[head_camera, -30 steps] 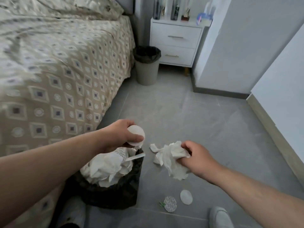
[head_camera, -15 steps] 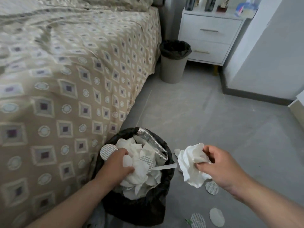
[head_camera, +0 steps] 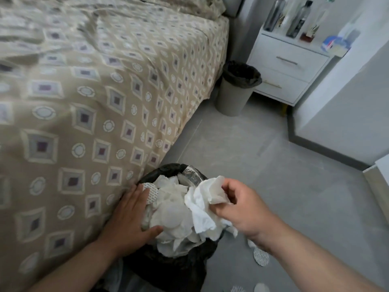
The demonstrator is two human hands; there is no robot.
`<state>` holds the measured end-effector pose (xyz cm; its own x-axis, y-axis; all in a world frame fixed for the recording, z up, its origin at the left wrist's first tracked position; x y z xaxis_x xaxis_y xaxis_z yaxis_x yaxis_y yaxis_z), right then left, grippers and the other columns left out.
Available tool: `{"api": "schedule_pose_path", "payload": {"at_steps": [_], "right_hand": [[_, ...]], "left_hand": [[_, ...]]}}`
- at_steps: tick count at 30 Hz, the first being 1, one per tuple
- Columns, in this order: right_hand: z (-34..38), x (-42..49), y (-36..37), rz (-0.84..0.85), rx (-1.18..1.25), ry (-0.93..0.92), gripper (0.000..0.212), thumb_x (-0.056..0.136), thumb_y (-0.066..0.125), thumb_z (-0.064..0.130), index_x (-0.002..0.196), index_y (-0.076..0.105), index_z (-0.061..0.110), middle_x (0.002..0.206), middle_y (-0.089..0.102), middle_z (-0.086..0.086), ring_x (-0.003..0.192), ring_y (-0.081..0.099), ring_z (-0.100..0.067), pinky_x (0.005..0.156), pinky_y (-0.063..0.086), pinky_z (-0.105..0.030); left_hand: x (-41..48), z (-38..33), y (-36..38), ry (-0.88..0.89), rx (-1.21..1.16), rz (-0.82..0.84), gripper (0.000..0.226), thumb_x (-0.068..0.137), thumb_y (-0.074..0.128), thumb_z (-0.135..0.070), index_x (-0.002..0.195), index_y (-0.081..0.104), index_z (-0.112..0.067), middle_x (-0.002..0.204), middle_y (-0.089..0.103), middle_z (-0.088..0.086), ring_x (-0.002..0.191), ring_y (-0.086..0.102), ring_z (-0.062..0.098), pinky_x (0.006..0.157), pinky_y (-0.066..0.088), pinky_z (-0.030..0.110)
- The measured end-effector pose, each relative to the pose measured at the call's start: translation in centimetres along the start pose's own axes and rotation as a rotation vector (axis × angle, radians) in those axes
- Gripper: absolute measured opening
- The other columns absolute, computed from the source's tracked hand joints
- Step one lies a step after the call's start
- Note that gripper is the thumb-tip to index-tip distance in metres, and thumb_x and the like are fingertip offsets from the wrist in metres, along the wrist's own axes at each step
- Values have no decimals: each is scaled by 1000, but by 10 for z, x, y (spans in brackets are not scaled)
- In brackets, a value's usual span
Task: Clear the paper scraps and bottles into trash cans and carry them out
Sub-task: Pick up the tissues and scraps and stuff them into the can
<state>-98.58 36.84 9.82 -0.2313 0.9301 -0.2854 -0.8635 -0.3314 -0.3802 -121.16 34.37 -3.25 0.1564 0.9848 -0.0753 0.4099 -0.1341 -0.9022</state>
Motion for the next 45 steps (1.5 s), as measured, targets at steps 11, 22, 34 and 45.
{"api": "schedule_pose_path", "payload": {"at_steps": [11, 22, 34, 45], "right_hand": [[-49, 75, 101, 105, -593, 107, 56, 80, 49, 22, 135, 39, 17, 135, 44, -13, 128, 40, -32, 105, 38, -37], [-63, 51, 137, 164, -856, -75, 60, 98, 24, 47, 151, -1, 31, 159, -17, -9, 146, -15, -32, 117, -3, -47], [-100, 72, 130, 308, -927, 98, 72, 94, 32, 55, 150, -5, 30, 158, -20, -12, 145, -7, -39, 116, 7, -53], [-81, -44, -34, -53, -561, -266, 46, 94, 51, 31, 138, 43, 21, 144, 40, 2, 131, 39, -14, 106, 30, -25]], "left_hand": [[-7, 14, 2, 37, -86, -97, 108, 66, 28, -83, 146, -7, -20, 155, -14, -4, 144, -16, 10, 114, -12, 20], [-11, 10, 5, 129, -26, -97, 99, 80, 23, -78, 149, 9, -8, 157, 4, 8, 144, -14, 12, 115, -5, 28], [-12, 8, 5, 148, 60, -66, 94, 78, 31, -77, 150, 9, -21, 157, 12, 3, 146, -2, 15, 113, 6, 28], [-22, -119, -5, 671, 216, 104, 71, 88, 35, -63, 136, 45, -11, 144, 41, 4, 134, 33, 18, 114, 15, 21]]}}
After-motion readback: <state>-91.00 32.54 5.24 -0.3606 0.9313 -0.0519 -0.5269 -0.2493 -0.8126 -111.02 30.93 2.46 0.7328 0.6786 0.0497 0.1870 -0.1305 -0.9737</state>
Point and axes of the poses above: each hand's wrist, its own x-axis towards the middle knuckle, its own y-axis out of the palm, z = x × y, the point moved 6 cm from there along x, towards the middle knuckle
